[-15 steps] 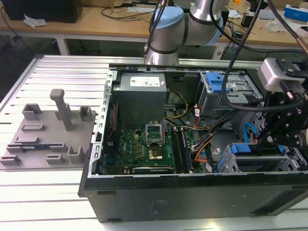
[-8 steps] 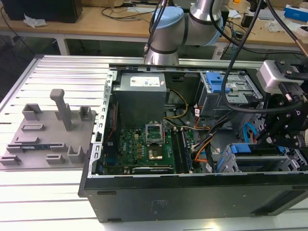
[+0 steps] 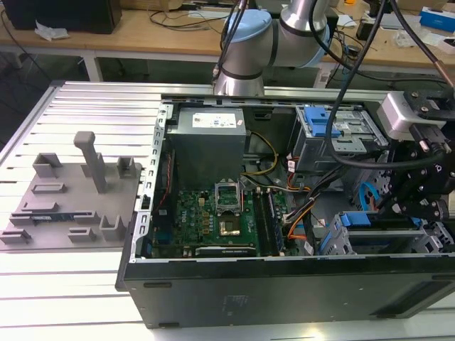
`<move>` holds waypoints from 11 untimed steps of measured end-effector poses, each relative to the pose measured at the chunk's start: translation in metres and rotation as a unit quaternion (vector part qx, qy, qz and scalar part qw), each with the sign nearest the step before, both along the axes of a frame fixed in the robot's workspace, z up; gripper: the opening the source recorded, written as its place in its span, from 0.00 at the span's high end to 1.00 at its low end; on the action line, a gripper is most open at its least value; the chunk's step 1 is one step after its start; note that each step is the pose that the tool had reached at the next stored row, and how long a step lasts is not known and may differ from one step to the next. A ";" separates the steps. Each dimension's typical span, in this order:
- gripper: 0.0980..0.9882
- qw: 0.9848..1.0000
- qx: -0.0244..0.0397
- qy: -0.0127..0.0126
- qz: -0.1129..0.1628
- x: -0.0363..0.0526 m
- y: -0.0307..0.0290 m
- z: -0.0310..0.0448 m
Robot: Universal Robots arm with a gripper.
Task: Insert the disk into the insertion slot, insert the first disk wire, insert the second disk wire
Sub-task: 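Insert the second disk wire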
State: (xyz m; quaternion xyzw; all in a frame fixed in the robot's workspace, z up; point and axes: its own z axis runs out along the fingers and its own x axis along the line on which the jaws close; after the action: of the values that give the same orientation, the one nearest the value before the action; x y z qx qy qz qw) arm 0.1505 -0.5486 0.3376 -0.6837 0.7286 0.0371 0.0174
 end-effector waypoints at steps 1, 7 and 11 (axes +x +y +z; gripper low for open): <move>0.93 1.000 0.000 0.000 0.000 0.0000 -0.0001 -0.0005; 0.93 1.000 0.001 0.000 0.000 0.0001 -0.0004 0.0006; 0.93 1.000 0.001 0.000 0.000 0.0001 -0.0005 0.0142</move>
State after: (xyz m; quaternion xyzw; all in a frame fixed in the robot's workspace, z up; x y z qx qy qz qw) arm 0.1505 -0.5490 0.3518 -0.6838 0.7285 0.0375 0.0177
